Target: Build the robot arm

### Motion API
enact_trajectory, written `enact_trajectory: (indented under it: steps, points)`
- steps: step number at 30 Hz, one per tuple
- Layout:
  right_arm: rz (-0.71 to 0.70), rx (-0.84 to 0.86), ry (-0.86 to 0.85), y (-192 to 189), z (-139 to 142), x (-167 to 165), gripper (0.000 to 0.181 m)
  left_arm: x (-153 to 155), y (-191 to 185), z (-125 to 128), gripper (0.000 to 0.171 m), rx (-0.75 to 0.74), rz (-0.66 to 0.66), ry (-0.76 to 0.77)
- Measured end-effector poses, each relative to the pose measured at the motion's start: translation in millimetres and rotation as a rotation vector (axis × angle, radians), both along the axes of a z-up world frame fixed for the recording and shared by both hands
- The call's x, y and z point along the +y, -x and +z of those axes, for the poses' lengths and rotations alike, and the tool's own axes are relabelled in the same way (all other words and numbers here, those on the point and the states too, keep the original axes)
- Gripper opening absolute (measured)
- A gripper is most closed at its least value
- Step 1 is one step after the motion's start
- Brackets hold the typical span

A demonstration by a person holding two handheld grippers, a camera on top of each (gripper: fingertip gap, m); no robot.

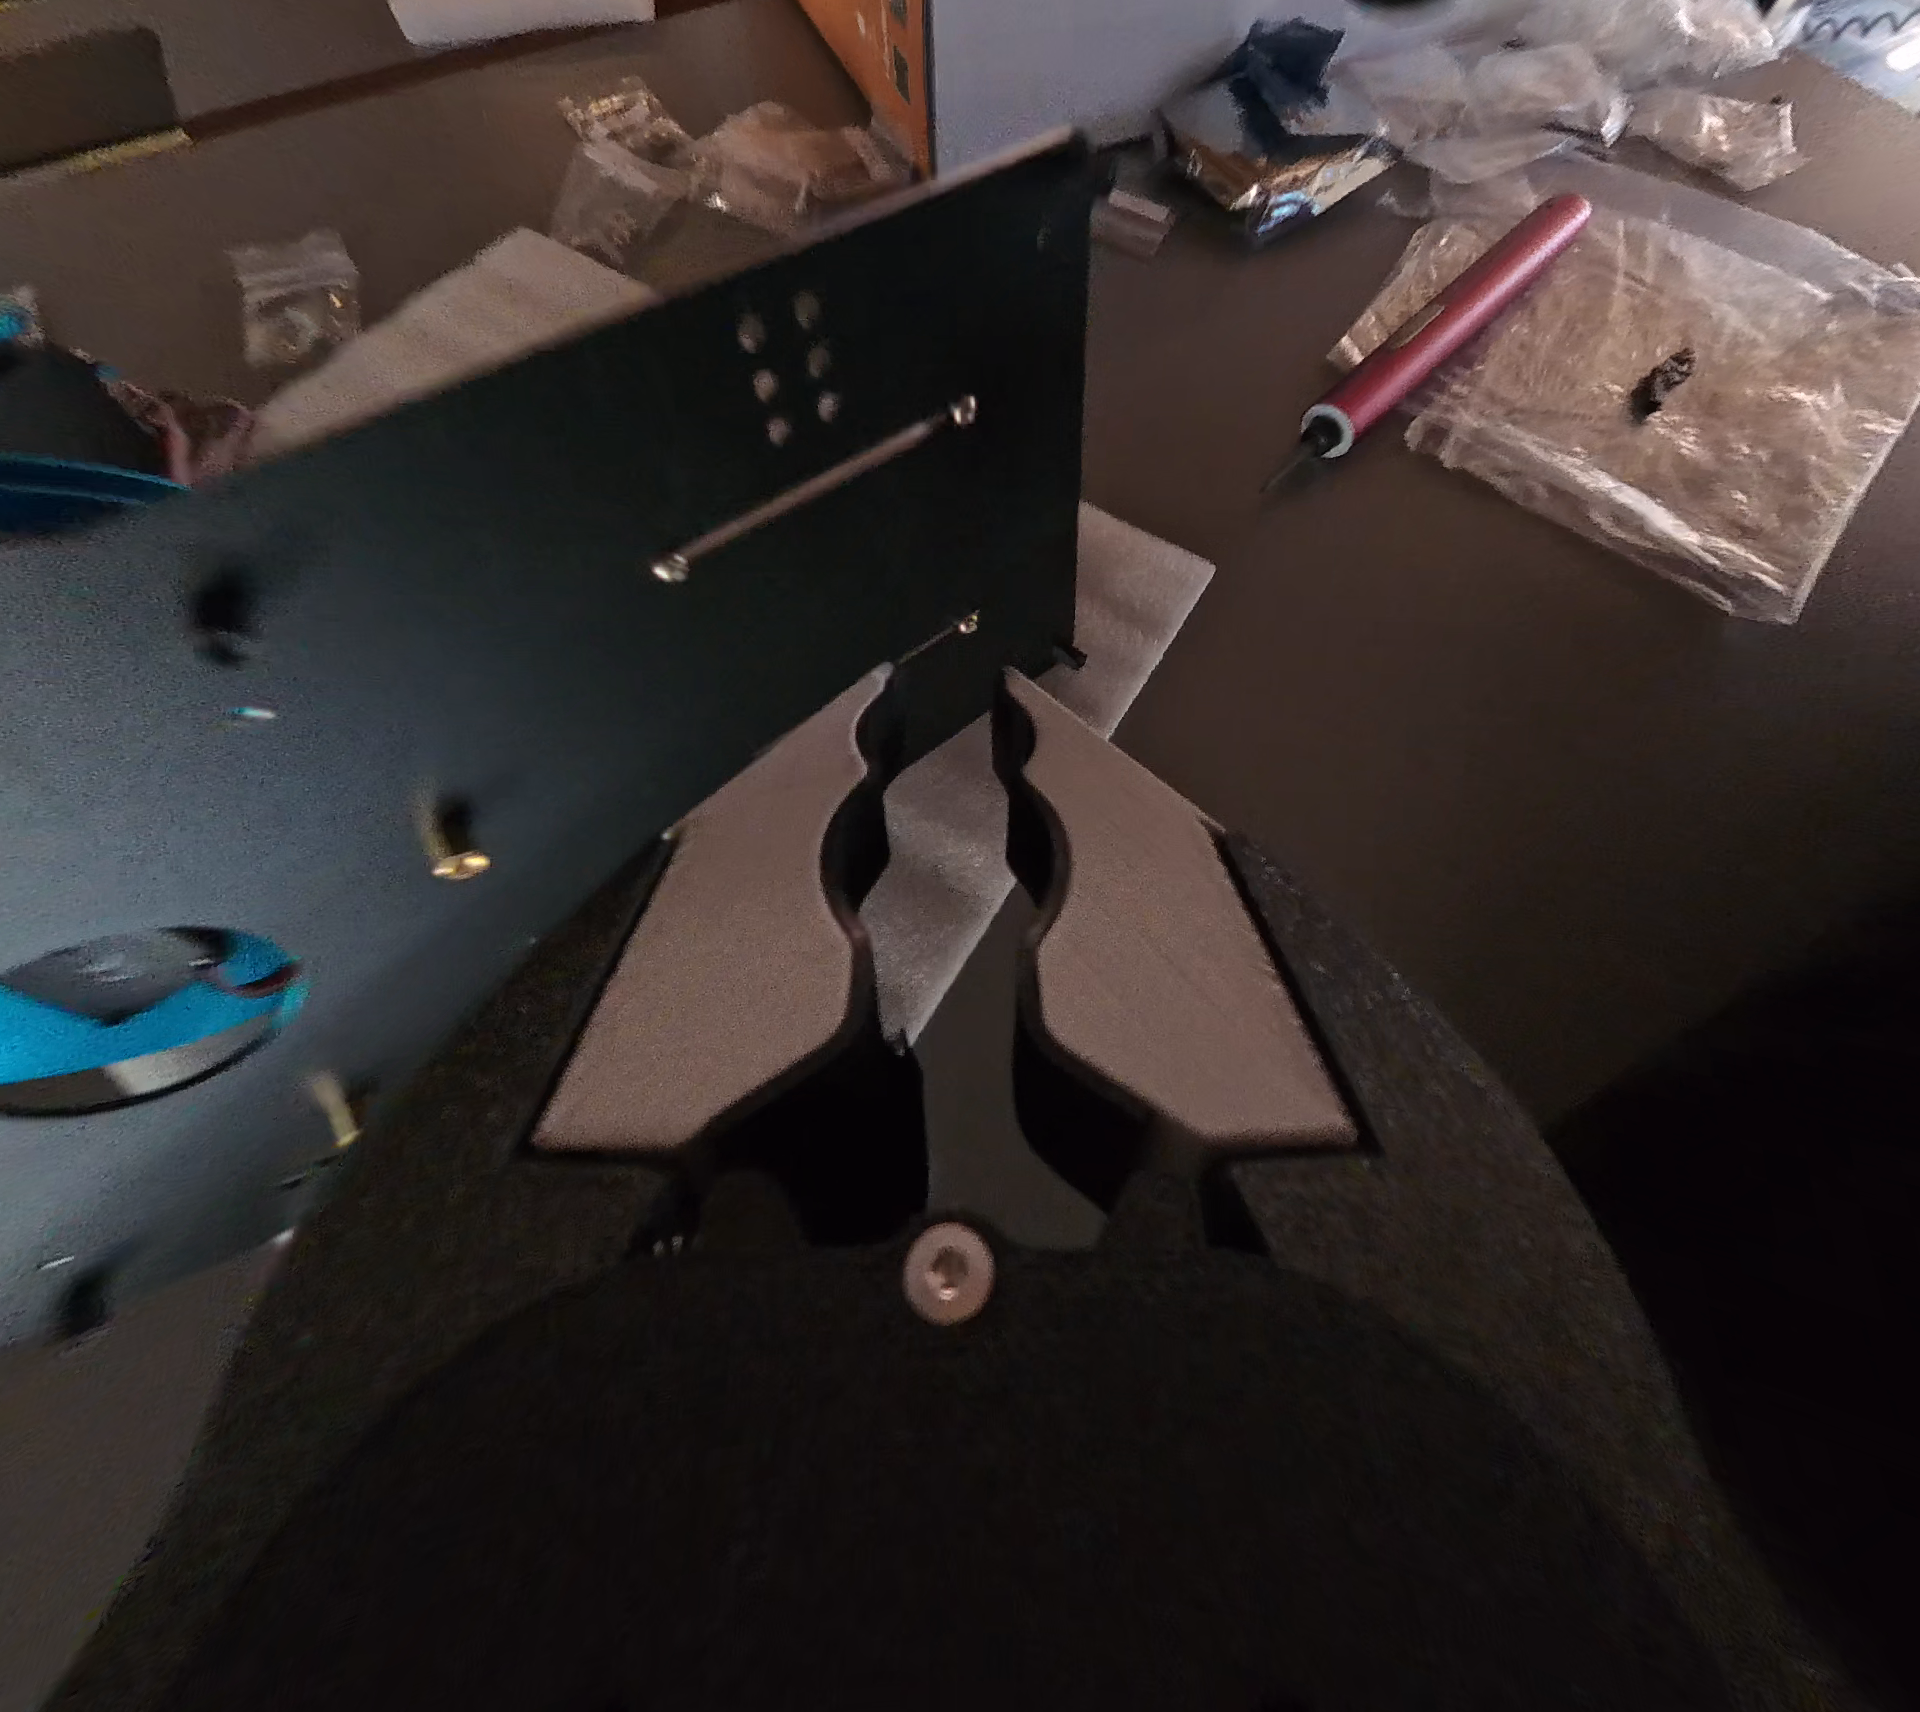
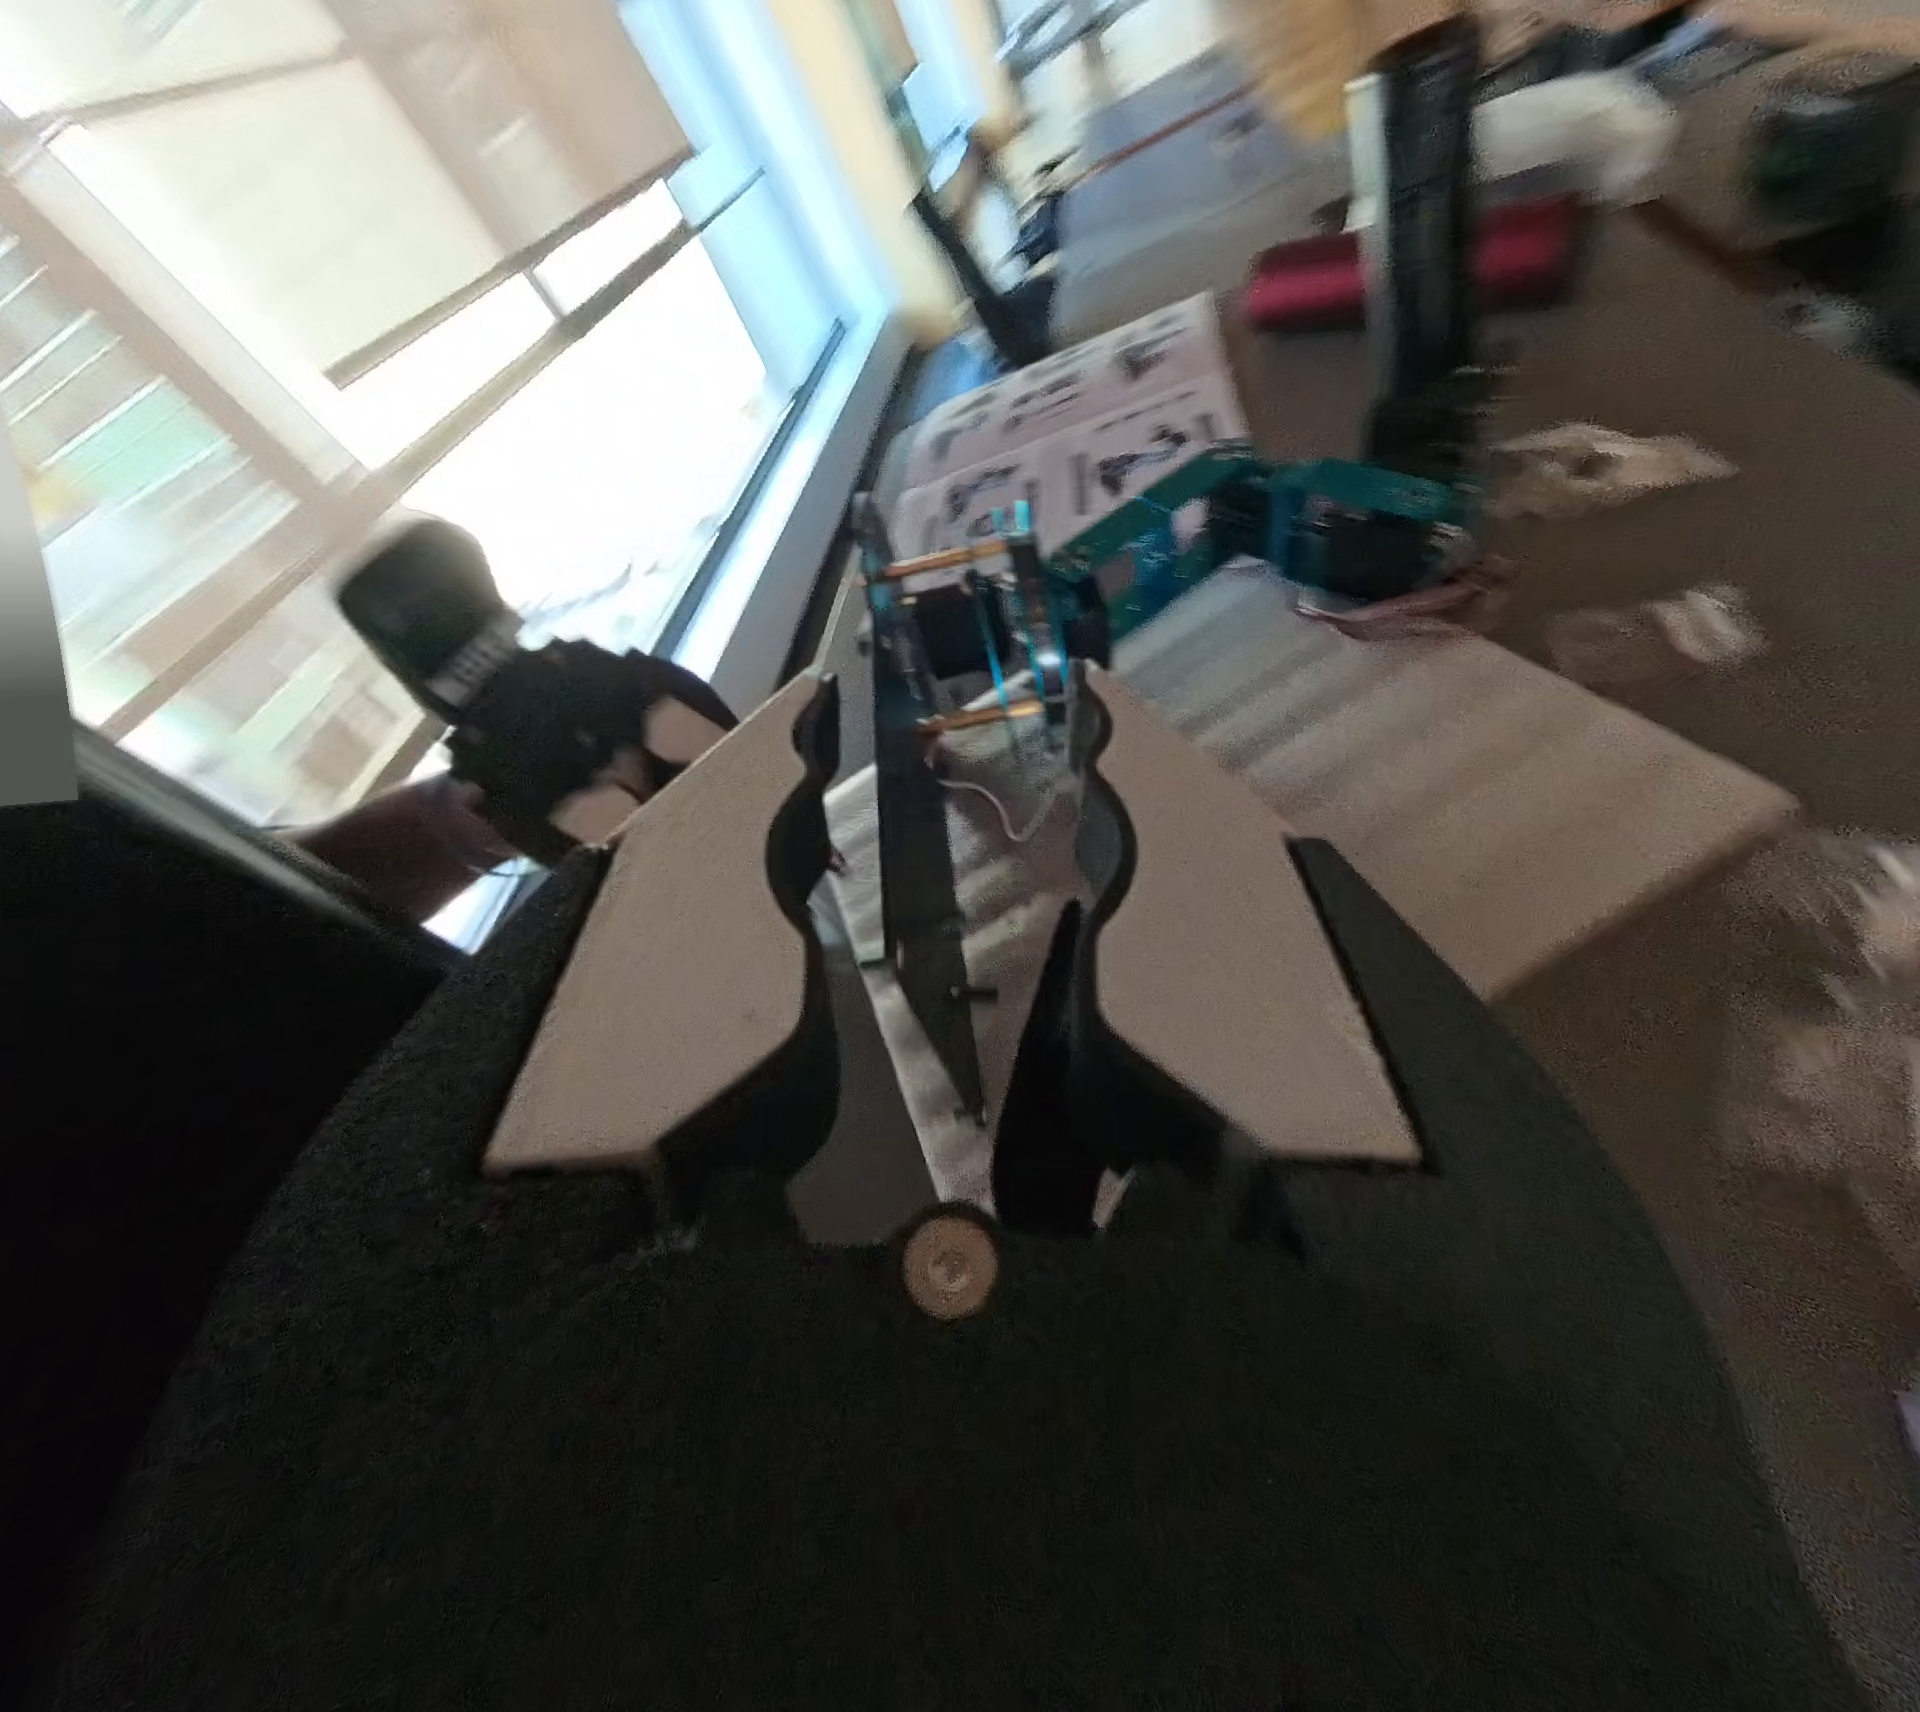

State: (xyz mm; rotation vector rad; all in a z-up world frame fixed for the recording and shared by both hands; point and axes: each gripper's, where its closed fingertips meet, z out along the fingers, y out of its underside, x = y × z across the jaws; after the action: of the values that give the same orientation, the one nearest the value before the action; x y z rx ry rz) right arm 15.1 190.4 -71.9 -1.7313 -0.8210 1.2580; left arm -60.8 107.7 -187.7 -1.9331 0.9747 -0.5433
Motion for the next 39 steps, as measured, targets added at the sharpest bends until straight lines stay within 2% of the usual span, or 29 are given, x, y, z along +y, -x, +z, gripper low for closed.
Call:
enact_trajectory:
  steps: [3,5,9,12,14,17,21,24,26,28,30,35,39]
  points:
    - [-0.197,-0.033,-0.035,-37,-32,-34,0.041,-4,17,45,0.014,-0.017,-0.118,-0.028]
    - [-0.268,-0.135,-0.03,-40,-61,-59,0.045,6,37,76,0.017,0.028,-0.234,-0.048]
    - [-0.46,-0.297,-0.037,-9,-104,-85,0.038,55,63,125,0.014,0.171,-0.517,-0.092]
    - [-0.653,-0.355,-0.01,22,-130,-88,0.03,91,50,135,0.014,0.22,-0.773,-0.042]
    - [-0.786,-0.358,0.008,37,-142,-85,0.026,104,29,124,0.014,0.263,-0.959,0.041]
    - [-0.955,-0.448,-0.002,39,-151,-79,0.016,109,-3,81,0.014,0.402,-1.219,0.082]
    - [-1.011,-0.446,0.054,51,-152,-71,0.016,88,-25,16,0.014,0.548,-1.587,0.022]
    - [-1.094,-0.467,0.069,49,-156,-65,0.009,73,-36,-21,0.015,0.555,-1.787,-0.029]
    - [-1.16,-0.468,0.044,46,-154,-63,0.008,72,-35,-40,0.017,0.574,-1.858,0.018]
    - [-1.165,-0.455,0.016,51,-150,-59,0.006,64,-29,-47,0.019,0.551,-1.925,0.13]
    - [-1.207,-0.514,-0.019,46,-150,-59,0.0,55,-24,-44,0.019,0.492,-1.988,0.199]
    - [-1.246,-0.613,-0.065,45,-151,-59,0.0,53,-25,-49,0.021,0.476,-2.086,0.079]
    - [-1.278,-0.682,-0.101,44,-150,-60,0.0,48,-24,-48,0.022,0.458,-2.147,0.083]
